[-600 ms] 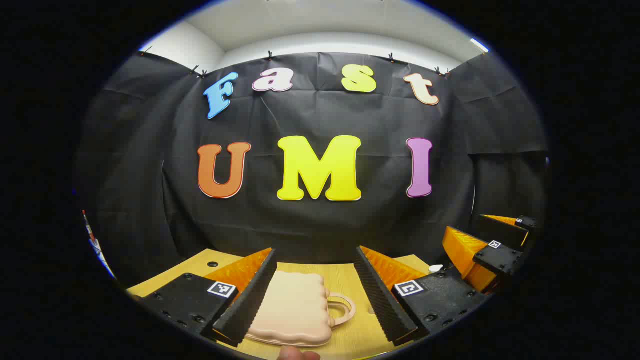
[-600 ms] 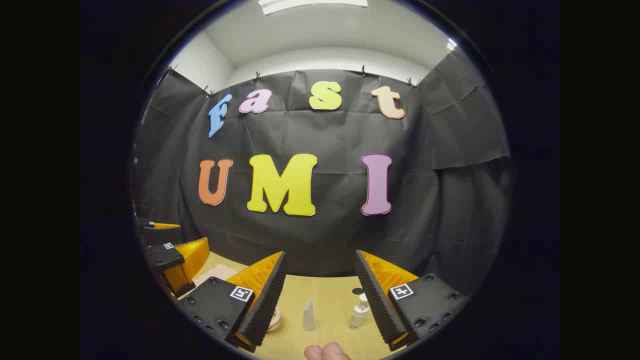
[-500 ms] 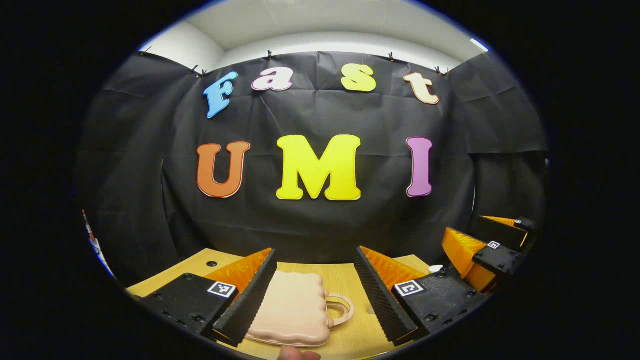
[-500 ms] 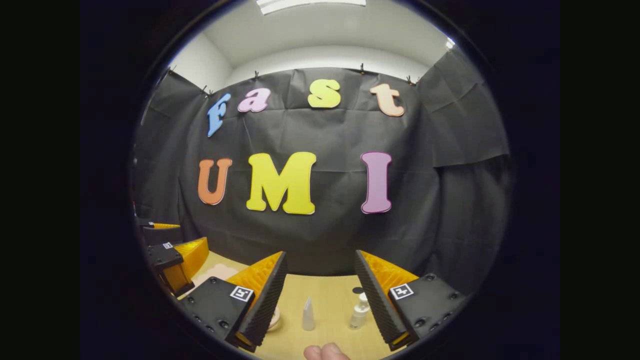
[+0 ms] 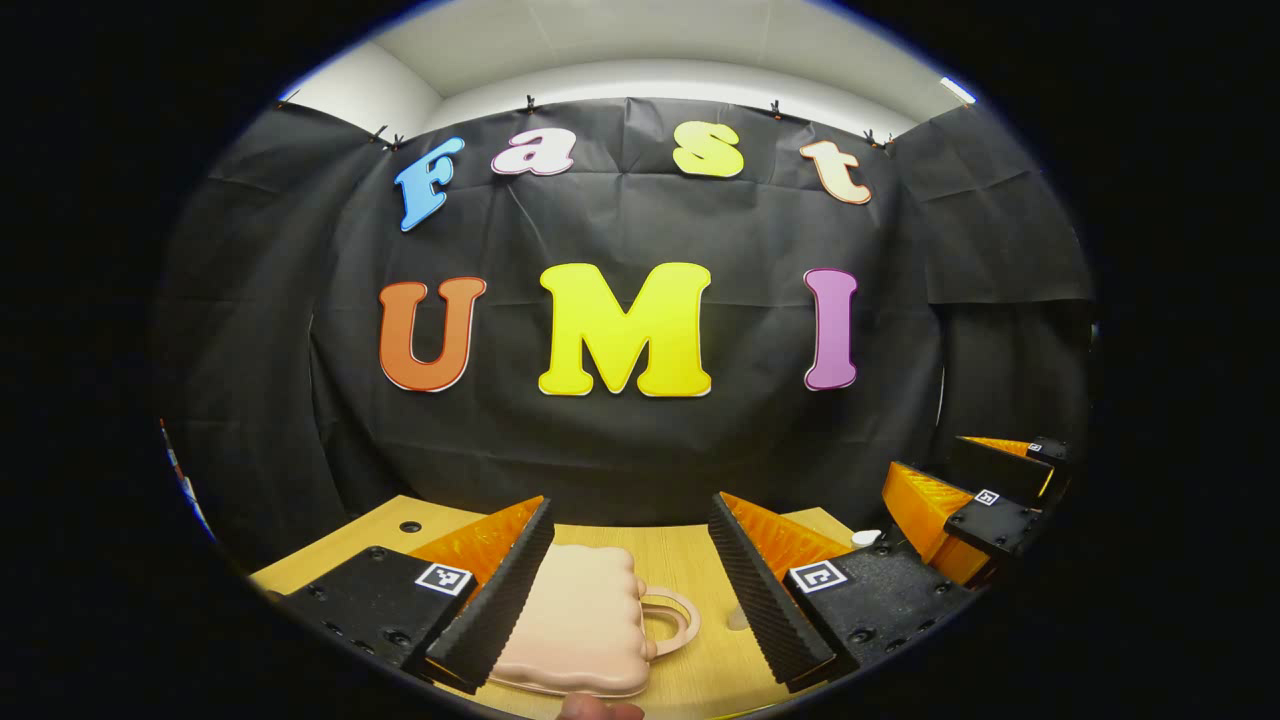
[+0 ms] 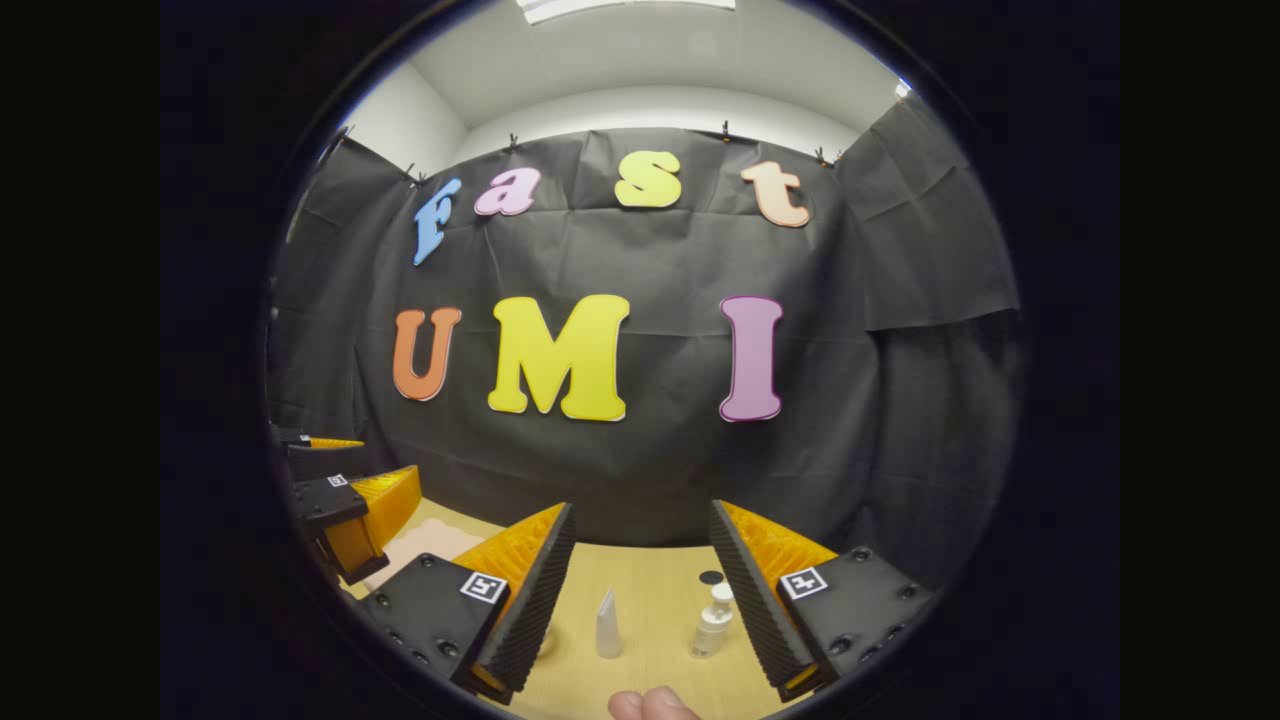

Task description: First open the suitcase, pack the skin care products into it, and then close the suitcase.

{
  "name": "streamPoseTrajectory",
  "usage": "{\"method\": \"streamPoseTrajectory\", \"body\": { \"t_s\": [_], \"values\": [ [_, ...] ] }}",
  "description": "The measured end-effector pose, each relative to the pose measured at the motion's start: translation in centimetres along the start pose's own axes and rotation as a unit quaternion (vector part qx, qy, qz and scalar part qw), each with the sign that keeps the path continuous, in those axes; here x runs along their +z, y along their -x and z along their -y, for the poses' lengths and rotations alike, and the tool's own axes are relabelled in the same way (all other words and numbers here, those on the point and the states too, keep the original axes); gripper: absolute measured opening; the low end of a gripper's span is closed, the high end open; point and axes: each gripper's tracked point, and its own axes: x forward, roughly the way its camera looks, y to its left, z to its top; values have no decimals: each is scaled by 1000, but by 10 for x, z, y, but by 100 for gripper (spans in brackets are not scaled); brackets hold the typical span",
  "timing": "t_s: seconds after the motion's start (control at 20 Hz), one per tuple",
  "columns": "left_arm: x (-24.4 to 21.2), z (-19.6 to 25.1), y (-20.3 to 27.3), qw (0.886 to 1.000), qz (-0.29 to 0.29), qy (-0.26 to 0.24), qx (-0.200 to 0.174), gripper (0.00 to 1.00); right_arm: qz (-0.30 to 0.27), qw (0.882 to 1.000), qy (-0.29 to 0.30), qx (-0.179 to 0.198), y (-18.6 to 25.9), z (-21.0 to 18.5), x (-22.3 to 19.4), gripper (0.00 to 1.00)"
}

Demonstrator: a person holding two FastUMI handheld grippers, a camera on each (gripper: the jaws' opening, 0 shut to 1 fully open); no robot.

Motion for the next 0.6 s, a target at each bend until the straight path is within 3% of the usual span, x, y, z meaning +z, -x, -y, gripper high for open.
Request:
{"method": "streamPoseTrajectory", "body": {
  "t_s": [0.35, 0.6],
  "values": [
    [-33, 11, -21, 995, -43, -73, -43, 99, -23, 999, 18, -26, 0, 43, -20, 80],
    [-92, 39, -23, 980, -123, -135, -80, 99, -44, 998, 18, -41, 5, 66, -37, 80]
  ]
}}
